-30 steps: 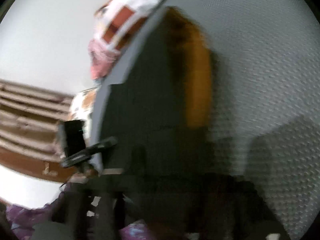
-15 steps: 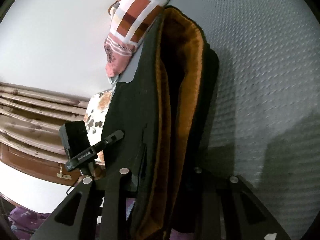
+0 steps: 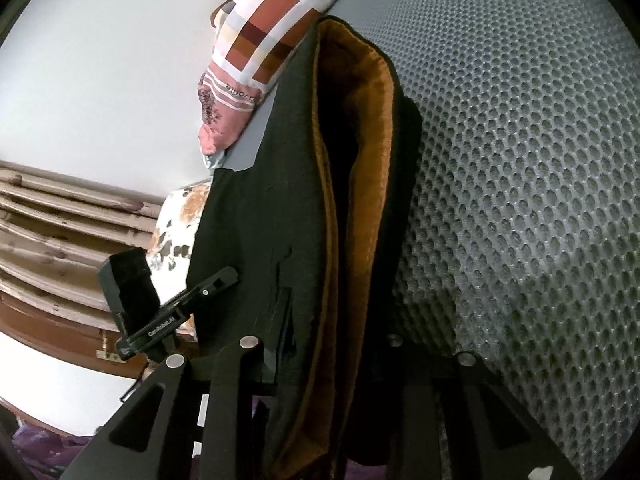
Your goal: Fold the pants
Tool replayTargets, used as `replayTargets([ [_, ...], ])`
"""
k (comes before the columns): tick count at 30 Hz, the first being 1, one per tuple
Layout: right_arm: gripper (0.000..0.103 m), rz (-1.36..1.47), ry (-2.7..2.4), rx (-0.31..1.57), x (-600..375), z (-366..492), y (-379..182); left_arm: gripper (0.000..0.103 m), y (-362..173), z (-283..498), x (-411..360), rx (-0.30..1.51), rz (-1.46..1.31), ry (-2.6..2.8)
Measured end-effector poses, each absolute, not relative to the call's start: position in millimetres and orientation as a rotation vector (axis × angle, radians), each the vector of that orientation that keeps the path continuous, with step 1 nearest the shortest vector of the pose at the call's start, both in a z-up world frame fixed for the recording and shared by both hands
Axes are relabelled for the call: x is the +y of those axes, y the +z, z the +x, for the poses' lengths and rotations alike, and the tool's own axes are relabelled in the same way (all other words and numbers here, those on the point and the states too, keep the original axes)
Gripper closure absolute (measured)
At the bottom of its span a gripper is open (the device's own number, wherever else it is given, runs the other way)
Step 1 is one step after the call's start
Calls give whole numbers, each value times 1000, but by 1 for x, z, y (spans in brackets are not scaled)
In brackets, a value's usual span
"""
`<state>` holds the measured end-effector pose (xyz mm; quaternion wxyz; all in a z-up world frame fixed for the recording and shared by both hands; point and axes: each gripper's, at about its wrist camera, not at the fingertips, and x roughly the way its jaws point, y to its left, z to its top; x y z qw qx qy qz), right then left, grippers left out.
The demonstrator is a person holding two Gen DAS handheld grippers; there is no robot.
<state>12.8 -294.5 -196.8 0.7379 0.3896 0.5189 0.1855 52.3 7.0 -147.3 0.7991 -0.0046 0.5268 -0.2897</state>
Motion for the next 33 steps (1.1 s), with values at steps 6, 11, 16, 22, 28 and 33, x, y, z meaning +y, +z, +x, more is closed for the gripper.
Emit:
replayTargets([
  [6, 79, 858, 391, 1137, -291, 13, -197, 86, -147, 51, 1, 1102, 69, -609],
  [11, 79, 857, 383, 1133, -287, 12, -196, 85, -147, 48, -3, 1077, 128, -601],
  [16, 79, 859, 366, 1127, -283, 12, -194, 85, -146, 44, -5, 1056, 169, -595],
  [22, 79, 862, 360, 1128, -281, 13, -193, 85, -146, 42, -3, 1048, 181, -589],
  [28, 79, 853, 358, 1131, -274, 16, -190, 85, -144, 42, -2, 1042, 195, -583],
  [33, 79, 853, 360, 1130, -273, 17, -190, 85, -143, 41, -1, 1036, 200, -577],
])
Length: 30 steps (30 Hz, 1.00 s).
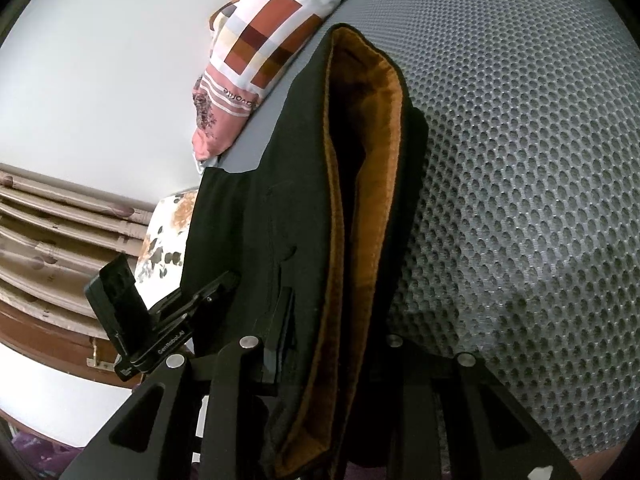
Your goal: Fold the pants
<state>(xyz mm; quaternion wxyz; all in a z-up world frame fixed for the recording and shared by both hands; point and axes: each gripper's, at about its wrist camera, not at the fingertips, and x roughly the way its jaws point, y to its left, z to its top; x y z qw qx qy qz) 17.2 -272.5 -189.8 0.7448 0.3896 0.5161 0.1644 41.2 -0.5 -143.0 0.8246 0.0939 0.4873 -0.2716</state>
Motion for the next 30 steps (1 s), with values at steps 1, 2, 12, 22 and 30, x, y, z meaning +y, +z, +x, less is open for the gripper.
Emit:
replayTargets([
  [1, 79, 854, 362, 1130, -272, 18, -190, 85, -143, 41, 0, 1037, 197, -577],
  [2, 79, 853, 363, 1130, -272, 18, -189, 85, -142, 42, 0, 1035, 195, -576],
  [12, 79, 832, 396, 1112, -259, 28, -180, 85, -135, 52, 13, 1028, 170, -543],
  [22, 80, 805, 430, 1118, -250, 42, -171, 85, -129, 59, 24, 1021, 149, -508],
  [30, 80, 802, 436, 1108, -244, 43, -171, 85, -125, 62, 32, 1014, 137, -495],
])
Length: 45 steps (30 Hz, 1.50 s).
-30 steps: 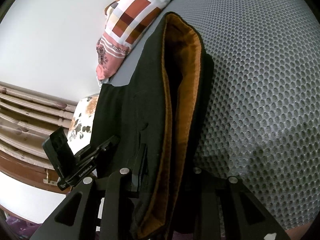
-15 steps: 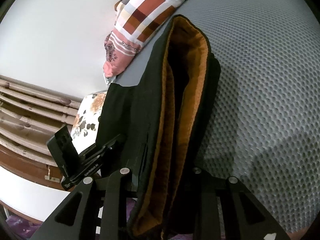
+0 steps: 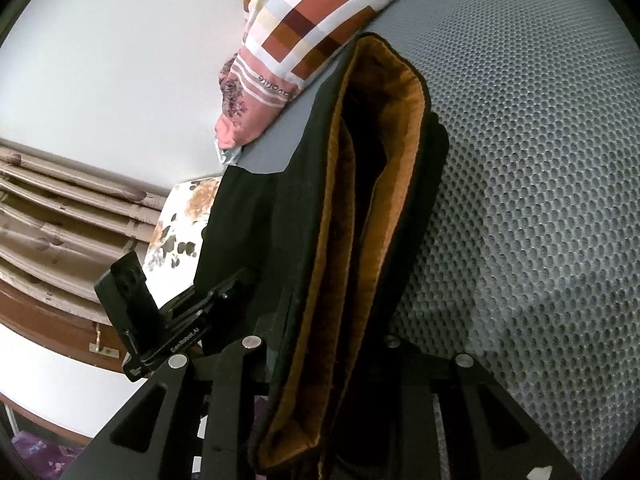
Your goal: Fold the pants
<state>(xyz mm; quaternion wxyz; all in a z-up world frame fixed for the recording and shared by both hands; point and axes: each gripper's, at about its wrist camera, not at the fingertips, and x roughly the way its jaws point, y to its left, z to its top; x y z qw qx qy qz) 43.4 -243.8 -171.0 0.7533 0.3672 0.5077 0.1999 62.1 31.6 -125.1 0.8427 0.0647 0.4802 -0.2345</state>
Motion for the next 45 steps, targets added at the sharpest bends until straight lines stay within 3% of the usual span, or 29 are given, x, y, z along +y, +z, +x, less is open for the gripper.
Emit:
replayTargets([
  [45, 80, 740, 557, 1100, -207, 88, -157, 85, -103, 144, 119, 940, 29, -335],
])
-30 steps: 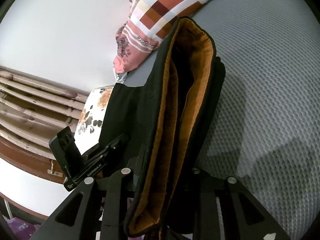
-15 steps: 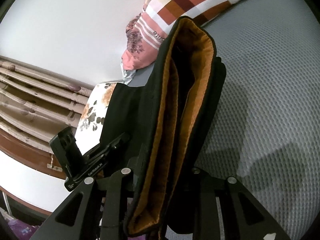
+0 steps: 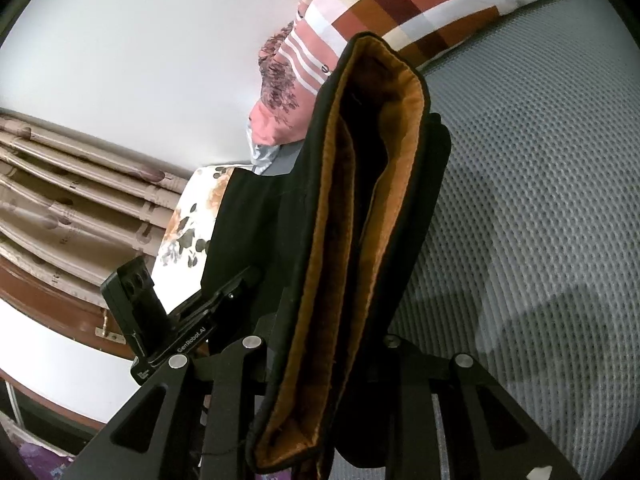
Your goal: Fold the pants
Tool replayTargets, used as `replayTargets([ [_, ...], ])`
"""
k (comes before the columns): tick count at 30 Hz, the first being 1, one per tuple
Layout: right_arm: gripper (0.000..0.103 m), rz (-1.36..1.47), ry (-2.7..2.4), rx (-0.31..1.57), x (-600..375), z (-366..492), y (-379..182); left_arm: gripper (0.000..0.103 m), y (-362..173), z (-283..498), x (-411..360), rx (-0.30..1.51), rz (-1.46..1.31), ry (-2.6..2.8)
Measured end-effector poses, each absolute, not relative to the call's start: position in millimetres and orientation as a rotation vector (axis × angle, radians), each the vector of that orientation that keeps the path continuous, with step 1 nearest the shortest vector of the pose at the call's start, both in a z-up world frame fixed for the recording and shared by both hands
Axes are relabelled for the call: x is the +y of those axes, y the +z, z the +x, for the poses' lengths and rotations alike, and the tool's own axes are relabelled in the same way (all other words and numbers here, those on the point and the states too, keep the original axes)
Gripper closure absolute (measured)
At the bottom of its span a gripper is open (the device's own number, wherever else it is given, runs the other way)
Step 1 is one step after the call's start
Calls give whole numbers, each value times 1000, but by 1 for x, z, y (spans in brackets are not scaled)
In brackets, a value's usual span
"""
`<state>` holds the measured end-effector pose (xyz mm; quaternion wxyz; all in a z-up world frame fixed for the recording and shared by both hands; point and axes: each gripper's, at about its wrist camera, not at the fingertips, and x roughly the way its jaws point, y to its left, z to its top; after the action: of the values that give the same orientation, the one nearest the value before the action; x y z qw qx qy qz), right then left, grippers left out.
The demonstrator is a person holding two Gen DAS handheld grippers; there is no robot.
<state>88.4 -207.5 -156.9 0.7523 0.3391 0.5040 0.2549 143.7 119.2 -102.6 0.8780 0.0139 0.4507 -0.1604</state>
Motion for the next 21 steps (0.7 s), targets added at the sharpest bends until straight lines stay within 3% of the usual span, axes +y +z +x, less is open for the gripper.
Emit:
replayTargets([
  [21, 80, 735, 544, 1073, -216, 91, -154, 85, -101, 201, 129, 904, 19, -307],
])
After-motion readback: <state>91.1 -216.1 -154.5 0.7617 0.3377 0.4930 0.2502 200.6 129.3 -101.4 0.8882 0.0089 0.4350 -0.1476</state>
